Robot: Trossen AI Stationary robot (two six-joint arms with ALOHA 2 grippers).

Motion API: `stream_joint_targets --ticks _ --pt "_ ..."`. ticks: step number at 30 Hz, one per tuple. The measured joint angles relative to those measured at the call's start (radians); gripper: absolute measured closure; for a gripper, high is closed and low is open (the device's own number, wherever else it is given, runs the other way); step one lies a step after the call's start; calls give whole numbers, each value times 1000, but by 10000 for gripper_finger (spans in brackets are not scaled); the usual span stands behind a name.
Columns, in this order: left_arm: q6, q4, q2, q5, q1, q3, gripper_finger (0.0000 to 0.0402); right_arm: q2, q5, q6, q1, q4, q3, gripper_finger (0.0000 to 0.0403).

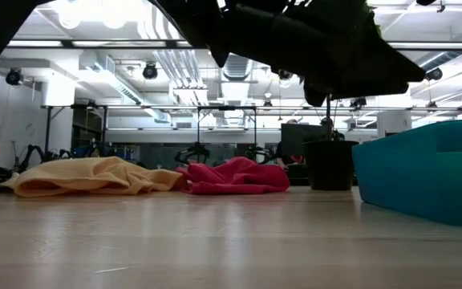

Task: Pick and placing Produce into tupperware
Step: Put the banana into the blue bin

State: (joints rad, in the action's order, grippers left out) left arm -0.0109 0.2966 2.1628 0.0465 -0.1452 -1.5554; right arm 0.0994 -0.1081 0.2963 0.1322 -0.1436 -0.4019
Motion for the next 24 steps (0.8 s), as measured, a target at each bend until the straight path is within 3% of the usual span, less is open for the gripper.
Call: stream_joint_targets --ticks 3,9,14,20,24 --pt "-1 1 0 63 0 1 238 0 0 0 0 0 0 179" --pt "-5 -22 -7 72 0 -2 224 0 0 1 0 0 0 179" --pt "56 -198 -110 72 -5 -1 224 0 0 1 0 1 0 179" --pt "106 -534 -266 65 -47 8 224 0 1 1 0 8 0 179" --pt "163 -647 -347 -53 -139 10 224 0 1 0 0 6 0 179"
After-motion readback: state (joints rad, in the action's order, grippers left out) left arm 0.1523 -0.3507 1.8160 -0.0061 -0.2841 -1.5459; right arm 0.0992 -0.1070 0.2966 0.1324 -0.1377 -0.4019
